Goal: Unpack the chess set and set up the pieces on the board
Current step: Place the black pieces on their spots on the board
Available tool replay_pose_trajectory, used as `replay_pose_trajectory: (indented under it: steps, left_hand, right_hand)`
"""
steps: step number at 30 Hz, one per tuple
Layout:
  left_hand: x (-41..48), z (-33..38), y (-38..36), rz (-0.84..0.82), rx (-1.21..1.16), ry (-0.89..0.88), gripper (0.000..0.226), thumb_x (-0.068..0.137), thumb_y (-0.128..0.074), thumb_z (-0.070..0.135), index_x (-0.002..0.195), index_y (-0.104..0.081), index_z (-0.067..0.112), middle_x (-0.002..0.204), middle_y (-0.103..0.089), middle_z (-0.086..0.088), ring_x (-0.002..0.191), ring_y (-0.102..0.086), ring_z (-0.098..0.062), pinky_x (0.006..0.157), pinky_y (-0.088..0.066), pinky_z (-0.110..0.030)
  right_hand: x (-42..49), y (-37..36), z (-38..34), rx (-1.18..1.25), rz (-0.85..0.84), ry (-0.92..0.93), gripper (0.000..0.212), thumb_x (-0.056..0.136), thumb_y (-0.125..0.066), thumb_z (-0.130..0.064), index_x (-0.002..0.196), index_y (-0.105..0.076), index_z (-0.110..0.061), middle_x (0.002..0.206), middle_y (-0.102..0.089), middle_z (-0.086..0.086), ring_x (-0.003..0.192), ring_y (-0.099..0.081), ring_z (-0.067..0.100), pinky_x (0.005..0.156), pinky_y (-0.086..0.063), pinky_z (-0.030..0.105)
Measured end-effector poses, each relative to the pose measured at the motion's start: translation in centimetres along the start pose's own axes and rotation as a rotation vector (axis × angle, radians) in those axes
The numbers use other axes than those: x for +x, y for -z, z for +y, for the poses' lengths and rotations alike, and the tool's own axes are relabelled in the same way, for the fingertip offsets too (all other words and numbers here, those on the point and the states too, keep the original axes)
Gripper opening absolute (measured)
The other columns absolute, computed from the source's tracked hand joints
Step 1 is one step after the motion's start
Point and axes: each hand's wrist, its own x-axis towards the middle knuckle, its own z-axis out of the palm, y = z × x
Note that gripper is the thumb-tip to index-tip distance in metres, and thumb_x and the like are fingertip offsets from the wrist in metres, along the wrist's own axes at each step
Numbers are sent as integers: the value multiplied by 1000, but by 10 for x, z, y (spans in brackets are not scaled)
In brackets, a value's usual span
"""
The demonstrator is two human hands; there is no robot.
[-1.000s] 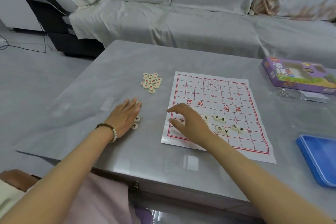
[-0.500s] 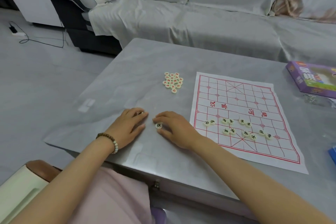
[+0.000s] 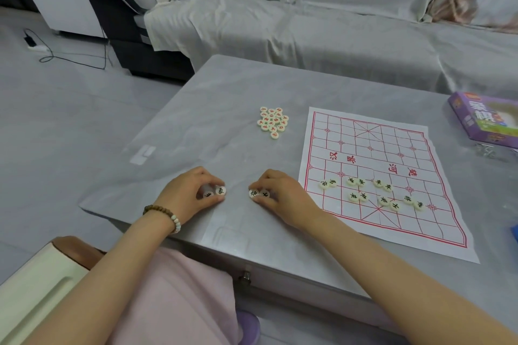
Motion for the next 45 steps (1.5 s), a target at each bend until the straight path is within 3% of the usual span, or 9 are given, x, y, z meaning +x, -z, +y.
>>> replay_pose_trajectory:
  steps: [6, 11, 14, 21, 30, 35, 39, 42, 45]
  left_hand:
    - [-4, 10, -4, 15, -25, 8, 19, 79, -69, 35, 96, -69, 27, 86, -57, 14, 74, -55, -4, 75, -49, -24]
    - [7, 51, -13, 56, -133, -72, 15, 81, -68, 31, 95, -69, 27, 86, -58, 11, 71, -54, -4, 66, -40, -8]
    - [24, 93, -28, 23, -147, -155, 21, 83, -66, 31, 102, -68, 25, 89, -56, 12, 72, -53, -5, 71, -44, -13]
    - [56, 174, -73, -105, -79, -291, 33, 83, -64, 35, 115, -64, 23, 101, -60, 4, 77, -52, -6, 82, -50, -23]
    - [59, 224, -118, -242, 17, -372, 32, 89, -58, 34, 119, -61, 24, 107, -55, 3, 74, -46, -8, 75, -41, -20]
    - [56, 225, -126, -239, 19, -355, 35, 88, -59, 35, 122, -58, 26, 110, -52, 5, 75, -44, -5, 75, -40, -17]
    - [49, 210, -120, -79, -42, -313, 42, 83, -64, 39, 123, -56, 29, 115, -49, 10, 88, -43, -2, 83, -42, -16]
    - [42, 201, -116, 31, 9, -385, 46, 85, -53, 50, 127, -53, 30, 124, -50, 9, 112, -45, -8, 98, -40, -28]
    - [26, 203, -121, -117, 146, -527, 65, 87, -18, 62, 144, -23, 32, 153, -18, 12, 141, -12, -7, 117, -9, -32]
  right_hand:
    - [-7, 4, -1, 32, 8, 11, 26, 90, -61, -26, 113, -67, -16, 105, -61, 0, 94, -53, 12, 80, -38, 17]
    - [-32, 31, 15, 83, 146, -35, 23, 88, -64, -20, 110, -69, -17, 100, -59, -5, 82, -48, -4, 74, -35, 8]
    - [-59, 58, 40, 79, 248, -134, 23, 86, -65, -21, 109, -69, -20, 93, -57, -12, 81, -50, -10, 71, -35, 4]
    - [-140, 112, 95, -26, 372, -360, 23, 85, -67, -19, 108, -69, -22, 92, -59, -11, 81, -55, 4, 68, -38, 9]
    - [-179, 113, 116, -49, 257, -379, 23, 86, -66, -23, 108, -70, -22, 96, -56, -14, 92, -52, 1, 77, -34, 8]
    - [-180, 112, 115, -31, 266, -354, 26, 85, -66, -22, 111, -67, -23, 101, -55, -14, 95, -52, 5, 85, -36, 15]
    - [-192, 115, 122, 17, 373, -375, 29, 83, -69, -27, 110, -61, -34, 107, -54, -20, 100, -50, -3, 90, -37, 13]
    - [-199, 113, 122, -55, 315, -345, 37, 87, -61, -39, 123, -58, -32, 128, -51, -19, 119, -45, 0, 105, -33, 24]
    - [-203, 103, 113, -143, 120, -231, 57, 93, -25, -59, 143, -34, -32, 149, -24, -21, 141, -12, -3, 116, -4, 20]
